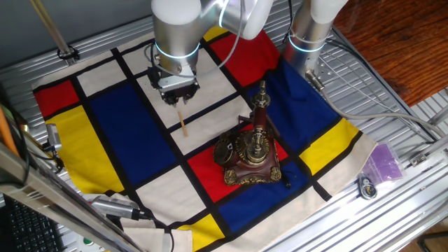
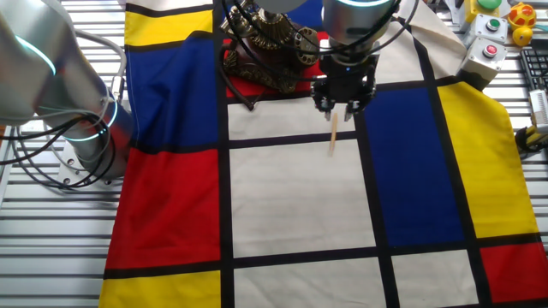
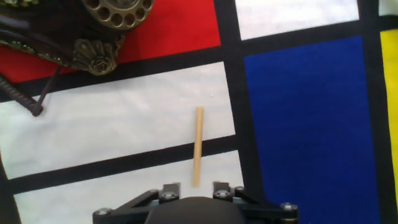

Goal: Dial a number on an old rotary phone

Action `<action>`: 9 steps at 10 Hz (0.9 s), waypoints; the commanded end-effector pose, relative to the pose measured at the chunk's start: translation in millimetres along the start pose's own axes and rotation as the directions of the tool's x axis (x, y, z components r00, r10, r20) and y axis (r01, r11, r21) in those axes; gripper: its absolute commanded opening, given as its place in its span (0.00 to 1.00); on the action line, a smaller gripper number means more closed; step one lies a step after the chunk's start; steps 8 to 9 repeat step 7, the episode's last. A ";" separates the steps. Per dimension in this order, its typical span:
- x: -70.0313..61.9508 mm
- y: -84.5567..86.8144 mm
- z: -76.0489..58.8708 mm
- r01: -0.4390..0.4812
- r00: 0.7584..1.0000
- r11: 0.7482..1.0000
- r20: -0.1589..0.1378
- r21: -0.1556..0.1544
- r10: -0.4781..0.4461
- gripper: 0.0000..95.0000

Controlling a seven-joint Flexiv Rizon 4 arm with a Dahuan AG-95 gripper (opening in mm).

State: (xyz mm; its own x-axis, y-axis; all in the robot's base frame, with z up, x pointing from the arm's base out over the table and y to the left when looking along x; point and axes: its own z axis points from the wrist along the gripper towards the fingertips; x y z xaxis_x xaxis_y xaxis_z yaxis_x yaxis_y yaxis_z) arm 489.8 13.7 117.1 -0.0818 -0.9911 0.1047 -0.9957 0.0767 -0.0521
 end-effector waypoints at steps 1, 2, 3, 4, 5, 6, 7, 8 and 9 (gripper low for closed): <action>-6.9 -3.4 -0.3 -0.186 0.982 0.982 0.021 -0.022 0.186 0.00; -13.1 -5.6 -2.0 -0.235 0.971 0.972 0.027 -0.029 0.236 0.00; -20.0 -7.2 -8.0 -0.305 0.951 0.951 0.029 -0.048 0.307 0.00; -33.0 -9.1 -19.7 -0.400 0.915 0.914 0.027 -0.065 0.402 0.00; -40.0 -9.7 -25.0 -0.464 0.884 0.882 0.019 -0.074 0.467 0.00; -48.3 -10.5 -29.8 -0.533 0.844 0.842 0.009 -0.085 0.536 0.00; -52.4 -11.1 -30.8 -0.552 0.832 0.829 0.005 -0.094 0.555 0.00; -52.4 -11.1 -30.8 -0.552 0.832 0.829 0.005 -0.094 0.555 0.00; -52.4 -11.1 -30.8 -0.552 0.832 0.829 0.005 -0.094 0.555 0.00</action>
